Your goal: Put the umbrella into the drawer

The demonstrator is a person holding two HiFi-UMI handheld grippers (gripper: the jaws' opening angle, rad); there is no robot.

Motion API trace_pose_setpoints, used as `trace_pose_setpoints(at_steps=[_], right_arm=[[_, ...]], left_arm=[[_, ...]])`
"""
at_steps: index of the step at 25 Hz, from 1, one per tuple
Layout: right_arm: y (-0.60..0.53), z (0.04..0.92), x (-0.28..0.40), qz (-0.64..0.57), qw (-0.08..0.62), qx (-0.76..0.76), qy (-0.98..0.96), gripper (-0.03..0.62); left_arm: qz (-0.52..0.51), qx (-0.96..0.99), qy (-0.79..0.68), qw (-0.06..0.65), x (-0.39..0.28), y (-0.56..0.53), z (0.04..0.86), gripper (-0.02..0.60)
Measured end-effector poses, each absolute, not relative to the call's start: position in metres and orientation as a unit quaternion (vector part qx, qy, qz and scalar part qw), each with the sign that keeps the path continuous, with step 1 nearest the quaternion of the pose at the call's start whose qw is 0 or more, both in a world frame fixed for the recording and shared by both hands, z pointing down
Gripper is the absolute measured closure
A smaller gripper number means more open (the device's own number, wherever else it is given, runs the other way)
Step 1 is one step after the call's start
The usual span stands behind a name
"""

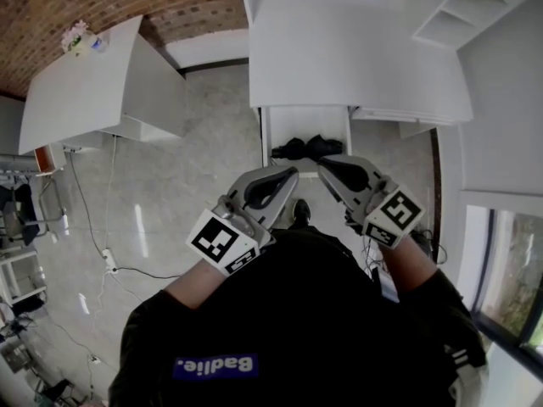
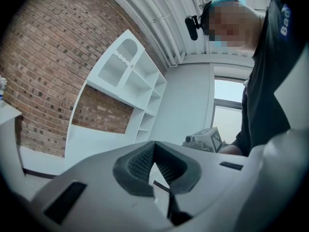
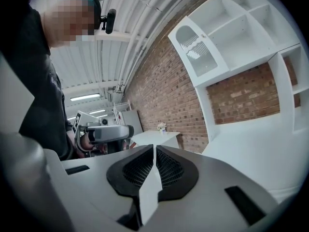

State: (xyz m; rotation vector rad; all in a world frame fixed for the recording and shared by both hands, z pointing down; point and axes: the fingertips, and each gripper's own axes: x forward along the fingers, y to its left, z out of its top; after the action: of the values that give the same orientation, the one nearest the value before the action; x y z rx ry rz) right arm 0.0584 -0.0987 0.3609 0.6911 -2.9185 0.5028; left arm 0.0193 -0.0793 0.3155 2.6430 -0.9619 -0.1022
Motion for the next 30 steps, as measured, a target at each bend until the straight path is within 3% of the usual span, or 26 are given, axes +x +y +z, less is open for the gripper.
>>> trace_pose_setpoints(at_steps=[30], right_arm=[[-0.089,0.339,0.078,0.172,0.018,0.199,-0.965,0.565]], left_arm=[[-0.048,0.921,-0.352,0.158,0.042,-0.084,0.304,0.580]])
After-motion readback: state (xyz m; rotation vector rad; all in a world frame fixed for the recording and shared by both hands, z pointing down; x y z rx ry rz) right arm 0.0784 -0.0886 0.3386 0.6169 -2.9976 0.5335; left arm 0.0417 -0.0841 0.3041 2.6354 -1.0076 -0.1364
